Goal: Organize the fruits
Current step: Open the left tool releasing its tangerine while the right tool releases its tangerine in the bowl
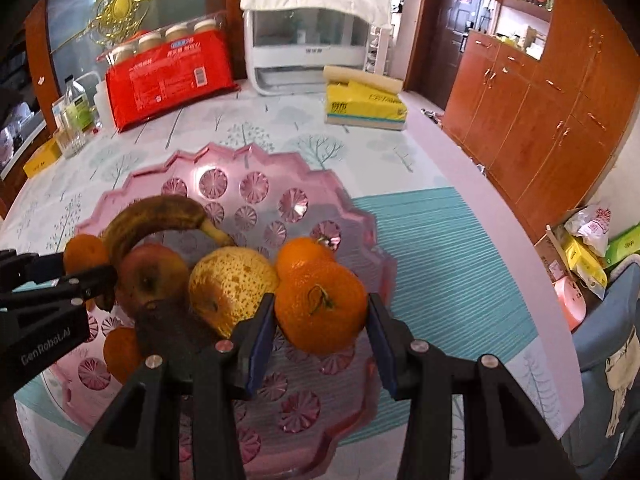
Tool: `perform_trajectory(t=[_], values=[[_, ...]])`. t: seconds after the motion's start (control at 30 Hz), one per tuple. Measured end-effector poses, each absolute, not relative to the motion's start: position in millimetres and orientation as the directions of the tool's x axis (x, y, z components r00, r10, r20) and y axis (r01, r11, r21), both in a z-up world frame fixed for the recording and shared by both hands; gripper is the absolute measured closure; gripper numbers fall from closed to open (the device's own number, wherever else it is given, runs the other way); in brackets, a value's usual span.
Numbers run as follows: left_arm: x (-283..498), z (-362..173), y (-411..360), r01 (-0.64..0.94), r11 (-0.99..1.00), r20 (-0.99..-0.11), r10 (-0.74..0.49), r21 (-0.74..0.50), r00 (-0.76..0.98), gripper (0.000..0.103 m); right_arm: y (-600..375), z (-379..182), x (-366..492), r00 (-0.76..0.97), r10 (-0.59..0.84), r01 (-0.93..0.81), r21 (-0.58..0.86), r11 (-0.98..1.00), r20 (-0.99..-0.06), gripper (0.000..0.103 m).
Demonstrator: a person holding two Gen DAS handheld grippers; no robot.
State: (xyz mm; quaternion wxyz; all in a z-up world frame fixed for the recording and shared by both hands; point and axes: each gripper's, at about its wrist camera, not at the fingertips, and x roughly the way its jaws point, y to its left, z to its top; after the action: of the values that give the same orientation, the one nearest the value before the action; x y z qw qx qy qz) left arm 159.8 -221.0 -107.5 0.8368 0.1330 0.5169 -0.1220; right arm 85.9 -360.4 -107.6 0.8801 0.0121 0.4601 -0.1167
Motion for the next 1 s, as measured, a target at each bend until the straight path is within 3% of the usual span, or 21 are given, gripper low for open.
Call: perform_trajectory(t=[0.2, 0.23, 0.33, 0.6, 0.8, 1.0], values=[[157.9, -107.3, -222.9, 0.344, 0.93, -0.889, -0.048, 0.127, 0.456, 0.06, -356.9, -113.0, 91.3, 0.53, -0.193, 0.207, -0.095, 0.974, -0.826, 0.057], [157.4, -106.8, -223.3, 0.344, 0.929, -0.885, -0.042, 0.137, 0.465, 0.049, -357.2, -113.0, 91.5, 0.529, -0.191, 0.208, -0.093, 0.974, -0.827, 0.057], [154.1, -102.3, -223.7, 0.342, 0.929, -0.873, -0.046, 0.141, 0.486, 0.029, -359.8, -113.0, 92.1, 0.525, -0.181, 0.21, -0.079, 0.975, -0.832, 0.057], [149.8, -89.4, -221.3, 0.341, 0.927, -0.856, -0.044, 0.158, 0.515, 0.02, -359.1, -95.5, 86.3, 0.575, -0.15, 0.194, -0.044, 0.98, -0.804, 0.048], [145.2, -77.0, -211.2, 0.324, 0.934, -0.853, -0.043, 0.151, 0.521, 0.013, -356.7, -82.2, 84.8, 0.596, -0.139, 0.187, -0.032, 0.982, -0.791, 0.048], [139.1, -67.3, -199.1, 0.311, 0.941, -0.853, -0.052, 0.131, 0.519, 0.012, -349.7, -74.0, 81.9, 0.604, -0.144, 0.181, -0.042, 0.983, -0.784, 0.048]])
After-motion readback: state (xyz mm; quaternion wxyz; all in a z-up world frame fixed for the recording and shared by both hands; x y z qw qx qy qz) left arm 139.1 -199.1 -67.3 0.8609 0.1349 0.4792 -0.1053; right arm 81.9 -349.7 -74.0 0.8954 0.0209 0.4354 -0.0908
